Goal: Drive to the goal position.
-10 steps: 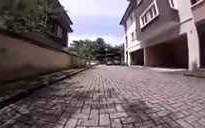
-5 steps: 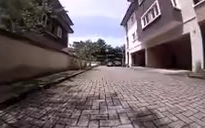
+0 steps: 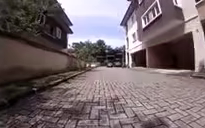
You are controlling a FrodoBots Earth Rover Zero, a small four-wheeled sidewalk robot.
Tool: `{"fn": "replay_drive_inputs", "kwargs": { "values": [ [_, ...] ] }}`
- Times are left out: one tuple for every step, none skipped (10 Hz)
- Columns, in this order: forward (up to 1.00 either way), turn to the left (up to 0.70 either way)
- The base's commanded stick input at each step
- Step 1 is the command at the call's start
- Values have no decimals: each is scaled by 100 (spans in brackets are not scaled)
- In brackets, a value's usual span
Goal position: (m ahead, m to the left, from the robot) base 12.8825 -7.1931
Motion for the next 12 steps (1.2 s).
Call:
{"fn": "replay_drive_inputs", "kwargs": {
  "values": [
    [50,0],
    [50,0],
    [50,0],
    [50,0],
    [50,0],
    [50,0],
    [50,0],
    [50,0],
    [50,0],
    [50,0],
    [50,0],
    [50,0]
  ]
}}
